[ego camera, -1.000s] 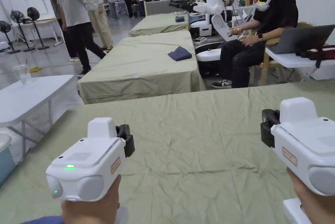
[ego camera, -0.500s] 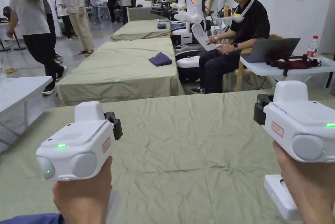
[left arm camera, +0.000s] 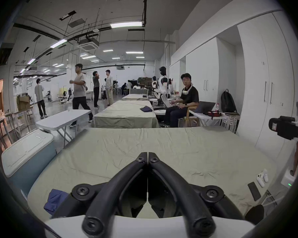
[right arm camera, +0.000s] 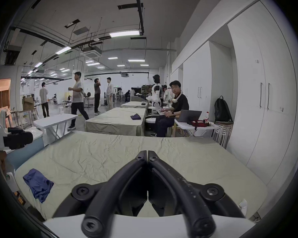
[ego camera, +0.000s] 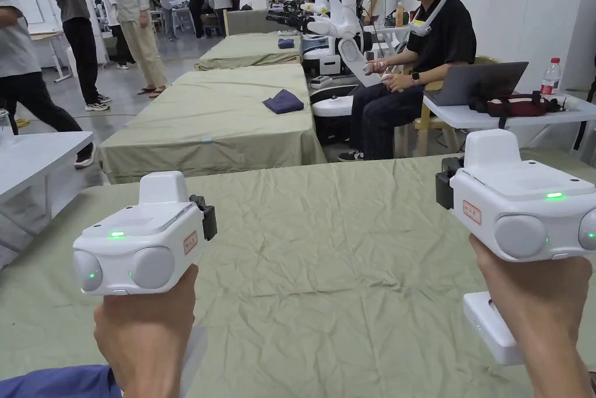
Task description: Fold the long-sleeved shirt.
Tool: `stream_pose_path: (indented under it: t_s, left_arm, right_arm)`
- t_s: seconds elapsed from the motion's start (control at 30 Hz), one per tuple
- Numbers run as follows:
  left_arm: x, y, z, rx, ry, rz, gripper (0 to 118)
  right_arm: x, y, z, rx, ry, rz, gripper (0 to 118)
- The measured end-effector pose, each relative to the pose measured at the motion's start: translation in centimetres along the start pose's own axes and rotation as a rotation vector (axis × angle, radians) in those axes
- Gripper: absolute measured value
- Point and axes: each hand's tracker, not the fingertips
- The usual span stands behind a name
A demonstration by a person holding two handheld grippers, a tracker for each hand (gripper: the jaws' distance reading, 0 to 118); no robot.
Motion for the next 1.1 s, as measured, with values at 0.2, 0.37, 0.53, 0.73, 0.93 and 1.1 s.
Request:
stream_pose_path:
  t_s: [0.2,0.37,0.53,0.73,0.93,1.1]
  left_arm:
    - [0.0,0.0,0.1,-0.006,0.004,-0.004,0]
    - [0.0,-0.2,0.1,-0.015,-0.005,0.002,0]
    - [0.0,-0.3,0.3,0.004,0.02,-0.012,92]
    - [-0.7,0.1,-0.1,0.013,0.037,0.029,118]
    - [-1.1,0.2,0.0,-0.008,0.047,0.027,118]
    - [-1.3,-0.4,-0.1,-0.013,0.05,0.045,118]
  right_arm:
    - [-0.4,-0.3,-0.2,-0.008,0.017,0.011,1]
    - [-0.6,-0.2,-0.3,-0.011,0.018,0.017,1]
    - [-0.7,-0.2,-0.3,-0.007,0.028,0.018,55]
    - [-0.7,-0.1,-0.7,-0.007,0.065,-0.02,118]
    - [-1.0,-0.1,-0.7,-0.001,0.037,-0.005,118]
    - [-1.0,-0.4,-0.8,-0.006,0.049,-0.007,118]
